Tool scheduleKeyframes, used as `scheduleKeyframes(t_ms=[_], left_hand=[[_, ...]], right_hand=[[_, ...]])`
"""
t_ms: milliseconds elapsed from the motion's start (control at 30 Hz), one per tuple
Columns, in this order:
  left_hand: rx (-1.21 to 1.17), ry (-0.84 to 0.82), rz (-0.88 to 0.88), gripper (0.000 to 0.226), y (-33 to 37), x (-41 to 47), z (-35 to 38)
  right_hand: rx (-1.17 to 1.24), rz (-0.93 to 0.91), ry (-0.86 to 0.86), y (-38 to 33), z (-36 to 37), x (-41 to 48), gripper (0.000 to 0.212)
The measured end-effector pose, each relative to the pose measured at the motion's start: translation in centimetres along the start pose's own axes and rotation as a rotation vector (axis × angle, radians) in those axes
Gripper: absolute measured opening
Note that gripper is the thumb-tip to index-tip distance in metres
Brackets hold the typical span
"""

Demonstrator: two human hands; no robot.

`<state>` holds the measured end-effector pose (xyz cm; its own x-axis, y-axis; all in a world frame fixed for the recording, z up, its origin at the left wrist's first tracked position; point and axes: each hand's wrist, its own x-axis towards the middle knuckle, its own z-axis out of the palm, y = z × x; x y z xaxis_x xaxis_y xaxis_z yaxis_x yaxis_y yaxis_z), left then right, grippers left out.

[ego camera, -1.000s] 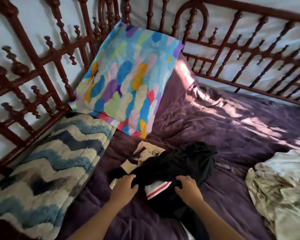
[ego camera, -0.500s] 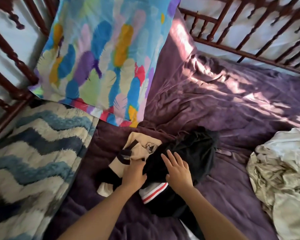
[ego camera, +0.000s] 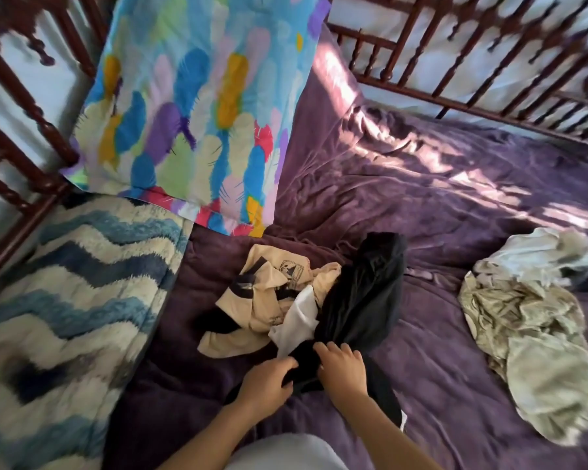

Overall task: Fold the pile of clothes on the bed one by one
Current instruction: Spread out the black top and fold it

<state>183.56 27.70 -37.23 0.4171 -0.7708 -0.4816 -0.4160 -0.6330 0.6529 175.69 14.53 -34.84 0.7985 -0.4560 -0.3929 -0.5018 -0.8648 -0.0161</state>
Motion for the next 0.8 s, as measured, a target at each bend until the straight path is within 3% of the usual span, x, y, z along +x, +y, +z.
scheduleKeyframes(t_ms=[67,167,333,567,800], left_hand=[[0.046,0.001,0.033,0.037,0.2,-1.1,0.3],[0.087,-0.008,0.065,0.034,0.3,-2.9,1.3],[0.096,-0.035,0.077,0.033,-0.2,-6.6,3.8],[0.103,-0.007,-0.004,0.033,-0.3,-12.4,7.1],[0.097,0.141,-0.117,0.031,3.4,-15.9,11.4]], right_hand=[[-0.032,0.026,0.036,0.4,0.8,-2.5,0.038],[-0.028,0.062,0.070,0.7,2.5,-5.9,0.022],[0.037,0.102,0.070,-0.2,4.7,-11.0,0.016],[0.084,0.025,-0.056,-0.2,8.3,-16.1,0.037],[0.016,-0.082,0.037,4.6,8.5,-19.9,0.046]])
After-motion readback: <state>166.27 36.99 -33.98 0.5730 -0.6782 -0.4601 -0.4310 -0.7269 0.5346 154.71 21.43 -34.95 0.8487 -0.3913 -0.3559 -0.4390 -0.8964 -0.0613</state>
